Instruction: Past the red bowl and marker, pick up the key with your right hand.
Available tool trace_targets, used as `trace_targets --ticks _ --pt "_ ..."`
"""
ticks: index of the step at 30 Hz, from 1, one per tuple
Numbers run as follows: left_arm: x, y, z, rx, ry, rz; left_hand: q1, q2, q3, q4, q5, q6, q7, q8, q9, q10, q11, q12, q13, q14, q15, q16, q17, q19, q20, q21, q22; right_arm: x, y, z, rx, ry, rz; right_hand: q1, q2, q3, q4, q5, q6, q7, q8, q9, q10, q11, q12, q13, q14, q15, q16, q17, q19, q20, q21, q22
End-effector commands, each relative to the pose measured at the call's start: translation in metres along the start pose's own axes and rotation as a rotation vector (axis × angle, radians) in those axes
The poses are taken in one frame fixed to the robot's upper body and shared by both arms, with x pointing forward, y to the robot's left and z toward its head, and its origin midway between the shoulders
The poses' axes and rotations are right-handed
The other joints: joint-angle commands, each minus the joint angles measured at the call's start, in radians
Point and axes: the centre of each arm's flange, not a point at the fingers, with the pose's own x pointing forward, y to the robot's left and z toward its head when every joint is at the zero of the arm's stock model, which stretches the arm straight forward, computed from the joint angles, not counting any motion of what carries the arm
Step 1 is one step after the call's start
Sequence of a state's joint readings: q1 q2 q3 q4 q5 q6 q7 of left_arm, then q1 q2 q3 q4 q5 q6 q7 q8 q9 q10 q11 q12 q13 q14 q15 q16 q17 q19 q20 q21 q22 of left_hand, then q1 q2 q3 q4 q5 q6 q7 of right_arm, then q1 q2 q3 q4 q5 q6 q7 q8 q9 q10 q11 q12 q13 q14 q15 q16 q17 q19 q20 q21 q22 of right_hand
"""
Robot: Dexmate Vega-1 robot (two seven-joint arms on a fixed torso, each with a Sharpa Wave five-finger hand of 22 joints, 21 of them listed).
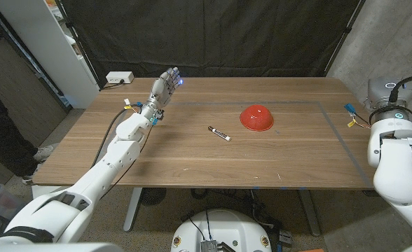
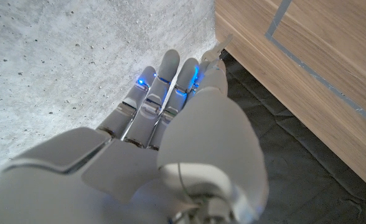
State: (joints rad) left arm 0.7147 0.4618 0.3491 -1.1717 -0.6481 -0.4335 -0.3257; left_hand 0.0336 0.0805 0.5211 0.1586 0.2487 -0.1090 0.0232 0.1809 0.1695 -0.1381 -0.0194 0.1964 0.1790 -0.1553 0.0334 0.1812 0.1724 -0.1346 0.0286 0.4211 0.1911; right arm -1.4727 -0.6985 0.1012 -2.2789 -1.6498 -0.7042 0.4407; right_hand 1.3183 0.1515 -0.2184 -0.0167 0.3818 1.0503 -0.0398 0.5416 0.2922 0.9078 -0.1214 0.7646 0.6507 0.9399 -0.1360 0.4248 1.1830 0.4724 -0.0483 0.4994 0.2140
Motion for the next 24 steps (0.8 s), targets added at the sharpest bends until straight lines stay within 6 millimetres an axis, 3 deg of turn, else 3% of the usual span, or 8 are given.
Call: trace_targets --ticks 1,24 --pt "0.000 0.009 0.002 0.002 -0.004 -0.028 0.008 0.061 -0.004 0.000 0.008 0.001 0.000 0.001 0.003 -0.002 0.000 0.002 0.004 0.005 0.000 0.001 0.001 0.005 0.001 -0.006 0.000 -0.001 -0.008 0.004 -0.017 0.026 -0.005 0.005 0.012 -0.009 0.004 0.004 0.048 -0.043 -0.002 0.003 0.002 -0.004 -0.008 -0.001 0.012 -0.084 -0.006 0.002 -0.001 -0.112 0.009 -0.001" --pt "0.003 0.037 -0.007 -0.012 0.013 -0.058 0.009 0.062 -0.004 0.000 0.008 -0.002 0.000 0.000 0.003 -0.003 -0.002 0.002 0.004 0.004 0.000 0.000 0.001 0.004 0.000 -0.010 0.000 -0.012 -0.027 0.025 -0.033 0.058 0.010 0.011 0.010 -0.018 0.014 0.005 0.049 -0.042 -0.008 0.004 0.009 0.000 -0.013 -0.003 0.016 -0.083 -0.008 0.006 -0.003 -0.111 0.016 -0.002"
